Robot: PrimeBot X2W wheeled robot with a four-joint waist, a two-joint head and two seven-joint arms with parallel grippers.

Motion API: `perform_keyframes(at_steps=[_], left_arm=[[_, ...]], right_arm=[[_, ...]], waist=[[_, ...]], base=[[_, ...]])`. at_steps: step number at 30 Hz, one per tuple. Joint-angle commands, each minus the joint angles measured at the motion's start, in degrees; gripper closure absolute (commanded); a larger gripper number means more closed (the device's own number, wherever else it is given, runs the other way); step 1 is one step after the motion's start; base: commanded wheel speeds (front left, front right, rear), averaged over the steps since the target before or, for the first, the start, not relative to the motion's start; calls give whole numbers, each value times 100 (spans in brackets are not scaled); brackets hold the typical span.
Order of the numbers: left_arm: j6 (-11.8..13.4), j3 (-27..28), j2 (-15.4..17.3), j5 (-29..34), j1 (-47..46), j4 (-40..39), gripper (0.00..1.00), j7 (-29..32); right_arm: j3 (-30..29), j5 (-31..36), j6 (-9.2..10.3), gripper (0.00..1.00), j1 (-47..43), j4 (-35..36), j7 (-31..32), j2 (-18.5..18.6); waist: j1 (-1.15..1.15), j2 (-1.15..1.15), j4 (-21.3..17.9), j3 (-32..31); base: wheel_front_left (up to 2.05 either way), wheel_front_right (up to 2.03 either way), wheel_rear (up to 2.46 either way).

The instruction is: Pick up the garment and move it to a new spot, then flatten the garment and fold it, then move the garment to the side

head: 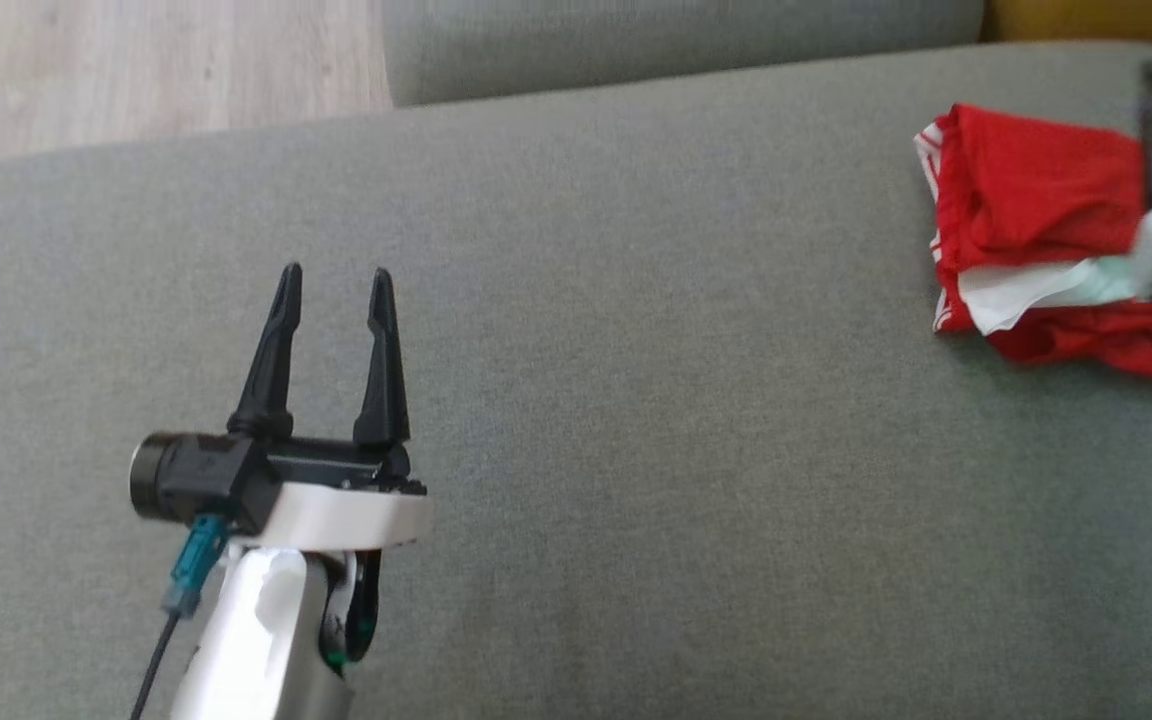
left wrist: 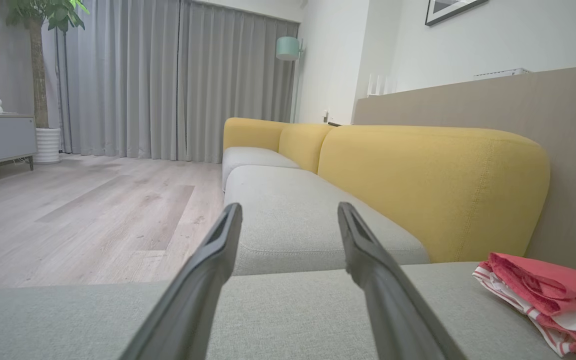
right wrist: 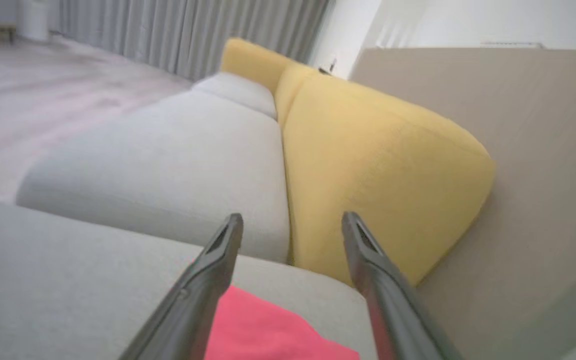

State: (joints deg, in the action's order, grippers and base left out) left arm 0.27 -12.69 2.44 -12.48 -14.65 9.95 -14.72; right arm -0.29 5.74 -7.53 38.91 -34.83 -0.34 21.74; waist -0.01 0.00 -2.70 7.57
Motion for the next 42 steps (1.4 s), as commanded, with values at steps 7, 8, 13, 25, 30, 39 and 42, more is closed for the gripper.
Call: perform_keyframes(at_steps=[7, 8, 13, 25, 30, 39, 42], left_arm=[[-29, 282, 43, 73, 134, -105, 0, -28], [-32, 298, 43, 75, 175, -99, 0, -28], [24, 383, 43, -24, 391, -29, 0, -28], [380, 517, 43, -230, 1025, -81, 0, -28], [348, 530, 43, -185, 1128, -94, 0, -28], [299, 546, 43, -112, 1165, -142, 0, -28], [245, 532, 43, -162, 1175, -152, 0, -28]], right_arm=[[137, -938, 4, 0, -770, 1291, -363, -911], [99, -1061, 4, 0, -903, 1406, -414, -1064], [-74, -1378, 4, 0, -1593, 1783, -808, -1686], [-118, -1772, 4, 0, -3418, 1623, -1437, -1884], [-133, -1688, 4, 0, -3487, 1700, -1461, -1885], [-122, -1489, 4, 0, -3519, 1715, -1465, -1885], [-109, -1467, 4, 0, -3536, 1713, -1465, -1885]], waist=[[1, 0, 100, -505], [1, 0, 110, -544], [1, 0, 161, -714], [1, 0, 279, -878], [1, 0, 282, -887], [1, 0, 280, -900], [1, 0, 269, -906]], base=[[0, 0, 0], [0, 0, 0], [0, 0, 0], [0, 0, 0], [0, 0, 0], [0, 0, 0], [0, 0, 0]])
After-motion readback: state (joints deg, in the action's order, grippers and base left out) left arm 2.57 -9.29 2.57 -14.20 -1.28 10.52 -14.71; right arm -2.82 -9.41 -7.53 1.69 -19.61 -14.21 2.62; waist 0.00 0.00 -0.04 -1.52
